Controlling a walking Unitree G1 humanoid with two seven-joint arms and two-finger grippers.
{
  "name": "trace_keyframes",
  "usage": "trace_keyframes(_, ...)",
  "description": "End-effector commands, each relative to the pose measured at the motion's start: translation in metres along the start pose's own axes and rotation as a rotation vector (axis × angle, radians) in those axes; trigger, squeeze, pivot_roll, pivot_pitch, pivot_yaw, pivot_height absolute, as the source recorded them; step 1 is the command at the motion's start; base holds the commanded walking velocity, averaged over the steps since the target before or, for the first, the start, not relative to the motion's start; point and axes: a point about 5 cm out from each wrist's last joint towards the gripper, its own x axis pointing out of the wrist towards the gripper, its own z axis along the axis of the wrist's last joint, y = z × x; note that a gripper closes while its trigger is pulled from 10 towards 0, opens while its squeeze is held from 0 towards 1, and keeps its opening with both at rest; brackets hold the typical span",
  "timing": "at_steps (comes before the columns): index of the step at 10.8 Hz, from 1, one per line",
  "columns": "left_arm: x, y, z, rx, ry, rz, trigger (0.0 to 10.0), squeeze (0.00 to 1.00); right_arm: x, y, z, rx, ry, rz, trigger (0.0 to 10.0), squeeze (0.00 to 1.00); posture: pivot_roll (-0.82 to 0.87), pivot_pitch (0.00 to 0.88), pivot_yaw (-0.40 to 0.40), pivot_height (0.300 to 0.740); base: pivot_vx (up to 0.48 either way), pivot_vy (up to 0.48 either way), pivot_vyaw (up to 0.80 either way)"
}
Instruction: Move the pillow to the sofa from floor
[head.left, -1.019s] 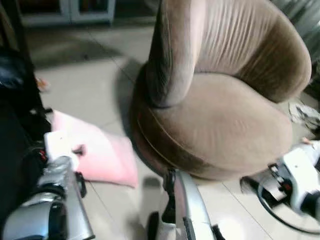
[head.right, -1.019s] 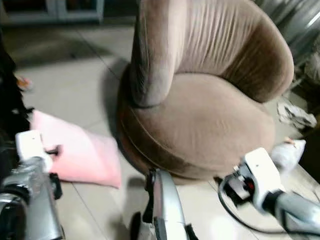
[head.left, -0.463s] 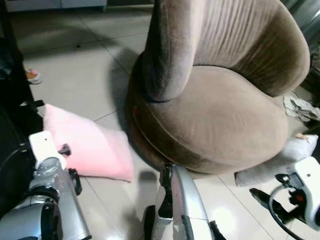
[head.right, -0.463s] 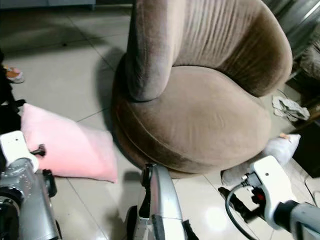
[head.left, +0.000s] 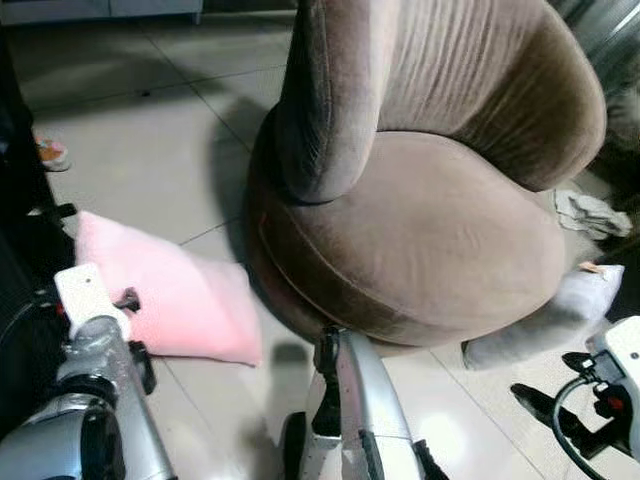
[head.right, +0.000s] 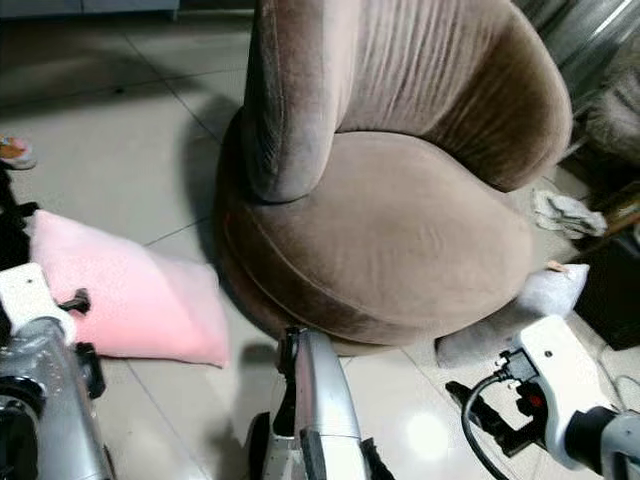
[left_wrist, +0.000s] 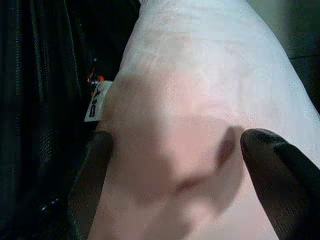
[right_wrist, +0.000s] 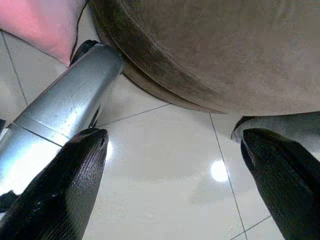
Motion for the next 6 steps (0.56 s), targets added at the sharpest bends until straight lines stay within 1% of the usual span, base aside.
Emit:
trace_keyframes(1,-0.006,0.001,-0.034,-0.003,0.118,0.004,10.0,0.00,-0.006,-0.004,-0.001,0.001,0.016,-0.017,10.0,0.00,-0.29,0.128,-0.398,0.414,0.000,0.000,0.00)
trace_keyframes(4,-0.009,0.007,-0.044,-0.075,0.152,0.030,10.0,0.00,-0.011,-0.005,0.000,-0.007,0.021,-0.013,10.0,0.00,-0.30,0.123,-0.400,0.414,0.000,0.000,0.00)
trace_keyframes(5,-0.009,0.010,-0.048,-0.100,0.170,0.048,10.0,0.00,-0.012,-0.006,0.001,-0.010,0.021,-0.011,10.0,0.00,-0.29,0.123,-0.400,0.414,0.000,0.000,0.00)
trace_keyframes(6,-0.010,0.016,-0.052,-0.117,0.187,0.093,10.0,0.00,-0.012,-0.006,0.001,-0.012,0.022,-0.008,10.0,0.00,-0.29,0.124,-0.400,0.414,0.000,0.000,0.00)
